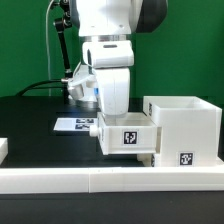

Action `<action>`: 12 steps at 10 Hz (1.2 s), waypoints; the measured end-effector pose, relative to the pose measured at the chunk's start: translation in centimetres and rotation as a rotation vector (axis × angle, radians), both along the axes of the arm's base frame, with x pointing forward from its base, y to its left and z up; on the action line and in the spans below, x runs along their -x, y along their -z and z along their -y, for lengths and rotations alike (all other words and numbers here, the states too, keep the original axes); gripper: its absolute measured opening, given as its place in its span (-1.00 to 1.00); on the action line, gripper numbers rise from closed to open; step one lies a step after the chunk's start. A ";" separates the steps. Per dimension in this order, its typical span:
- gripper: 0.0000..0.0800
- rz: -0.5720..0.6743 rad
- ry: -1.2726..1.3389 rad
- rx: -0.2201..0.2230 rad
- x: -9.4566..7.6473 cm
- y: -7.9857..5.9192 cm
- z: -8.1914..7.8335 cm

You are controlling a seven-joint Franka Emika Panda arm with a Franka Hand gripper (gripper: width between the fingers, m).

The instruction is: Assemble drawer

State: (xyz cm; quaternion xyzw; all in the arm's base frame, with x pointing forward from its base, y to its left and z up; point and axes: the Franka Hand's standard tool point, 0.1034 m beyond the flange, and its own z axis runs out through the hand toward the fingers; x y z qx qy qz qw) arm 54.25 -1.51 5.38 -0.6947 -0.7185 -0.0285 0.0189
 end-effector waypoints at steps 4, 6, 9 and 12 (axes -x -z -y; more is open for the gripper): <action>-0.88 -0.002 0.008 -0.004 0.0 0.0 -1.0; -0.88 -0.003 0.023 -0.005 0.0 0.0 -1.2; -0.88 -0.006 0.019 -0.009 0.0 0.2 -1.8; -0.88 -0.002 0.032 -0.008 -0.1 0.1 -2.4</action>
Offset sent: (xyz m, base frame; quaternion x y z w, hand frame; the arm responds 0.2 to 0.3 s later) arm 0.0021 0.0127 0.0047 -0.0001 0.0054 0.0022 1.0000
